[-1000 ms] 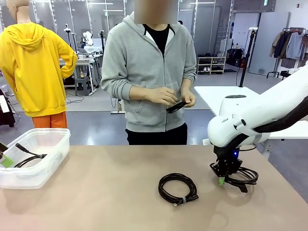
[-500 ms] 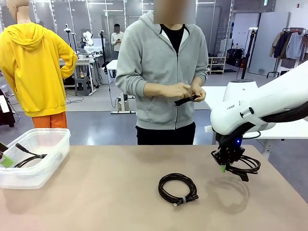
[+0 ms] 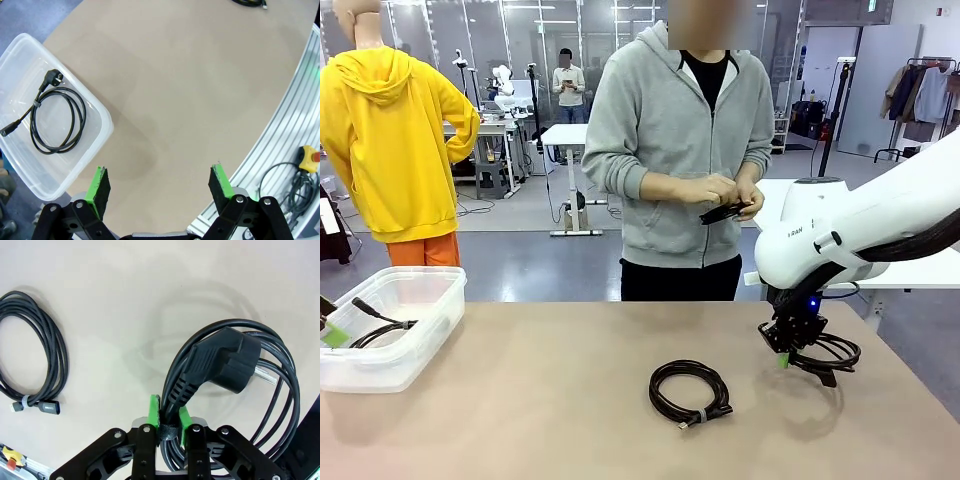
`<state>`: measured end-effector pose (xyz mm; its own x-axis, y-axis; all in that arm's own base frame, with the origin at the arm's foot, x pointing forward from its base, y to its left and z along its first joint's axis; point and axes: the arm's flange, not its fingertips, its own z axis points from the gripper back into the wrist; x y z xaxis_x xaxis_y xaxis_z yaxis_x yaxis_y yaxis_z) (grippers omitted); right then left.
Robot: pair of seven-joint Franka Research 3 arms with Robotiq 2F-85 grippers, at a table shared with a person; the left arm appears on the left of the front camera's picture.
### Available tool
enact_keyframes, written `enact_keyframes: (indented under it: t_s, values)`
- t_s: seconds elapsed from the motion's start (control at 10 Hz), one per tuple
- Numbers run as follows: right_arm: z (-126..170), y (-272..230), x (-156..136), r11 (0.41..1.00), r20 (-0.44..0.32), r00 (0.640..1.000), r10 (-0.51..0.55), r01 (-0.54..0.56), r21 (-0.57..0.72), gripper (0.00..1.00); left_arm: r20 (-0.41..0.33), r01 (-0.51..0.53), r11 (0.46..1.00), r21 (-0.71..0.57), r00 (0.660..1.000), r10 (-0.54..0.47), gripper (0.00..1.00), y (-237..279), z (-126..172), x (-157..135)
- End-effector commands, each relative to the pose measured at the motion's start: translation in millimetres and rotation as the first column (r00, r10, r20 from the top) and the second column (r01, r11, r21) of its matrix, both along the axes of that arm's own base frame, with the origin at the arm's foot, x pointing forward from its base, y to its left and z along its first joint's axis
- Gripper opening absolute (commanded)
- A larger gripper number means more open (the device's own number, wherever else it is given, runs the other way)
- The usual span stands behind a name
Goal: Organize and store the cables.
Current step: Place the Power Cable into the Organizing box.
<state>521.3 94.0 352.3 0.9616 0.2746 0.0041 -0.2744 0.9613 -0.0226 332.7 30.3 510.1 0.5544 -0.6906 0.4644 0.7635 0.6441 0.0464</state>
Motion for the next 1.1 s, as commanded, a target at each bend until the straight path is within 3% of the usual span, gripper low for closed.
enact_keyframes:
  t_s: [0.0, 0.1, 0.2, 0.3, 0.5, 0.8, 1.0]
  values:
    - [3.7, 0.0, 1.8, 1.0, 0.017, 1.0, 0.007, -0.007, -0.006, 0.0, -0.008, -0.007, 1.0, 0.004, 1.0, 0.007, 1.0, -0.3, 1.9, -1.2]
    - [3.7, 0.0, 1.8, 1.0, 0.017, 1.0, 0.007, -0.007, -0.006, 0.0, -0.008, -0.007, 1.0, 0.004, 1.0, 0.007, 1.0, -0.3, 1.9, -1.2]
    - [0.2, 0.0, 0.2, 1.0, 0.001, 1.0, 0.0, 0.0, 0.0, 0.16, -0.008, -0.007, 1.0, 0.004, 1.0, 0.007, 1.0, -0.3, 1.9, -1.2]
    - [22.5, 15.1, 2.1, 0.999, 0.071, 0.997, 0.042, -0.042, 0.007, 0.16, -0.008, -0.007, 1.0, 0.004, 1.0, 0.007, 1.0, -0.3, 1.9, -1.2]
    - [60.2, 53.3, -6.5, 0.999, 0.115, 0.993, 0.037, -0.04, 0.017, 0.16, -0.008, -0.007, 1.0, 0.004, 1.0, 0.007, 1.0, -0.3, 1.9, -1.2]
    - [63.1, 161.6, -4.6, 0.997, 0.073, 0.995, 0.068, -0.065, -0.039, 0.16, -0.008, -0.007, 1.0, 0.004, 1.0, 0.007, 1.0, -0.3, 1.9, -1.2]
    - [58.5, 213.8, -10.4, 0.997, 0.133, 0.988, 0.075, -0.07, -0.045, 0.16, -0.008, -0.007, 1.0, 0.004, 1.0, 0.007, 1.0, -0.3, 1.9, -1.2]
